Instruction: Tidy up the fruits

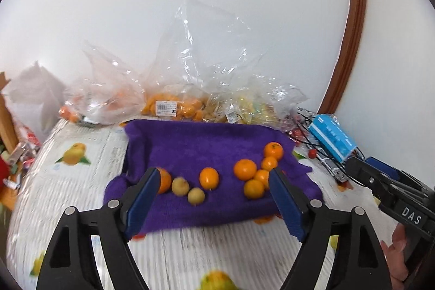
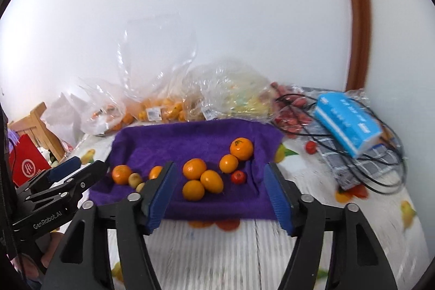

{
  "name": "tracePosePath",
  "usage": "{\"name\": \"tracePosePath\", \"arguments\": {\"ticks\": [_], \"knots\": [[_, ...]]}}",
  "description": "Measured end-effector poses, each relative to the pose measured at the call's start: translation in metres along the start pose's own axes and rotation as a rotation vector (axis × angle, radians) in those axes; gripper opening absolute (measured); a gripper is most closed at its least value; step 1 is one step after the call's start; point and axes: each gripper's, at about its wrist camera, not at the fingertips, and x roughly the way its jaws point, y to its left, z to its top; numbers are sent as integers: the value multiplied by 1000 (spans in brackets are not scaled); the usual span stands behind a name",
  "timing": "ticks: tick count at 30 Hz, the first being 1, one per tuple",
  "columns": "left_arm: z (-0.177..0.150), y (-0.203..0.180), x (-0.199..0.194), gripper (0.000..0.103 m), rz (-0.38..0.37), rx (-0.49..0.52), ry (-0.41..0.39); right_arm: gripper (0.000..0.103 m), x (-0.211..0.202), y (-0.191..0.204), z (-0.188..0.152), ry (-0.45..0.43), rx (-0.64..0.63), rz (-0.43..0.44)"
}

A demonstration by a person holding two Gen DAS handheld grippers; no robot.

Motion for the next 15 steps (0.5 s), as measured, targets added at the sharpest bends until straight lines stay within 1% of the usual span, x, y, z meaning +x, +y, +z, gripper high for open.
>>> {"name": "tracePosePath", "arguments": {"ticks": [1, 4, 6, 8, 10, 11, 12, 13, 15], "knots": [[-1, -1, -6, 82, 9, -7, 17, 69, -11, 1, -2, -1, 3, -7], [-9, -3, -25, 82, 4, -26, 44, 69, -41, 2, -10, 13, 8, -25], [-14, -5, -39, 82, 27, -28, 40, 69, -59, 2, -15, 12, 17, -44], [-18, -6, -51, 82, 52, -22, 33, 69, -78, 0, -22, 2, 37, -83], [-22, -7, -65, 82, 85, -13, 15, 73, -94, -3, -28, -16, 55, -93], [-22, -7, -70, 82, 90, -12, 9, 80, -99, -4, -31, -18, 62, -89], [-23, -7, -77, 82, 93, -14, 4, 83, -105, -4, -34, -20, 68, -83], [-24, -7, -83, 82, 91, -17, 2, 84, -111, -5, -36, -23, 73, -77], [-25, -8, -94, 82, 84, -13, -5, 91, -122, -4, -41, -32, 74, -71]]}}
